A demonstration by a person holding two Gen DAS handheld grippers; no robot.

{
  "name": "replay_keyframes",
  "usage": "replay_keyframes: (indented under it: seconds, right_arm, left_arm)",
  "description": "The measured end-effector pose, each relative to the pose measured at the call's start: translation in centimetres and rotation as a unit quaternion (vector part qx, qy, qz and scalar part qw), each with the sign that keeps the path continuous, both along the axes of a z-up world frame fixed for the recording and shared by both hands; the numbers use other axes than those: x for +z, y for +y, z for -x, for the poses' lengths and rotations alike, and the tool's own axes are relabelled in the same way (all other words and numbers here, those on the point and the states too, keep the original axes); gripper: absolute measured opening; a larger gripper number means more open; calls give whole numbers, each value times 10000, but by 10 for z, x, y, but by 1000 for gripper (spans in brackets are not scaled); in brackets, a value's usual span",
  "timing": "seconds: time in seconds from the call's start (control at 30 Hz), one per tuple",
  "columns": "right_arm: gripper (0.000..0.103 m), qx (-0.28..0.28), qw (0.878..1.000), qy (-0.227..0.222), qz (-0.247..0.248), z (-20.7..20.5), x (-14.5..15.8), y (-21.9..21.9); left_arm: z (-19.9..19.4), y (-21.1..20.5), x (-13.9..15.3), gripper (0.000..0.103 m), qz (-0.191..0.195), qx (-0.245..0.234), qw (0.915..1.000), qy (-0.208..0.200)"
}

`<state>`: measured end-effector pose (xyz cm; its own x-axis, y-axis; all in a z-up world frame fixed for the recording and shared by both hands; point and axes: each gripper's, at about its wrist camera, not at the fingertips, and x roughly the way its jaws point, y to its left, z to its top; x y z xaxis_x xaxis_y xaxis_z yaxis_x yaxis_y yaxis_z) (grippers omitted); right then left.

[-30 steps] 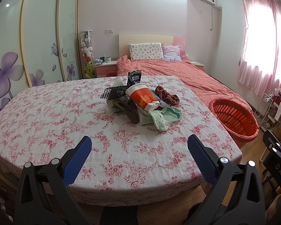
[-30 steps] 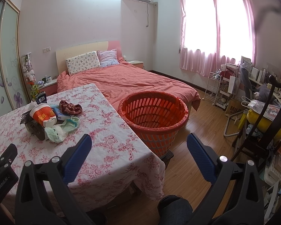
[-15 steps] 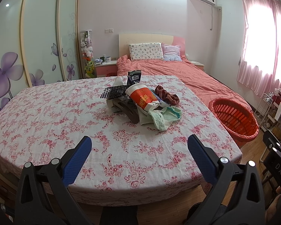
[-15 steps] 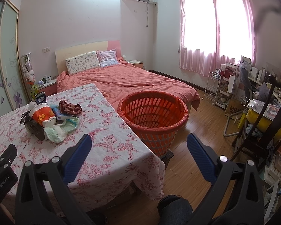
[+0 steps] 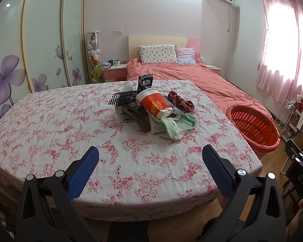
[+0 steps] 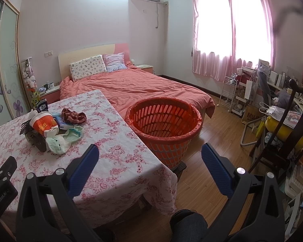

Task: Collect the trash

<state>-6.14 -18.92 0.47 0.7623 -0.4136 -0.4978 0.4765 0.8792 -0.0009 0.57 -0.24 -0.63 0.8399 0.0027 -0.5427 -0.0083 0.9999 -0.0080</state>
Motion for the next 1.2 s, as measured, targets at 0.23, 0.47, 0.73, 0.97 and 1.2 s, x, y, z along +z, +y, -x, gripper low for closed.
replay_keyframes:
  seconds: [0.23,0.47,0.73,0.97,1.2]
  right_arm:
    - [99,75,9999,24,85,-17,-4,1]
    - [99,525,9983,223,-151,-63,-17,10]
    - [99,1425,9888,326,-318,-128,-29,45]
    - [99,2497,9661,436,-495,-200,-34,92]
    - [99,3231,9414,770,-591,-251,-52,130]
  left_arm:
    - [-18,17,-9,101,96,276,9995,114]
    - [-51,52,-20,101,156,779,9963,313]
    - [-84,80,-26,101,11,1161,9930,237]
    - [-119,108,-29,101,16,1439,9893,227]
    - [-136,126,-41,101,245,1556,9863,498]
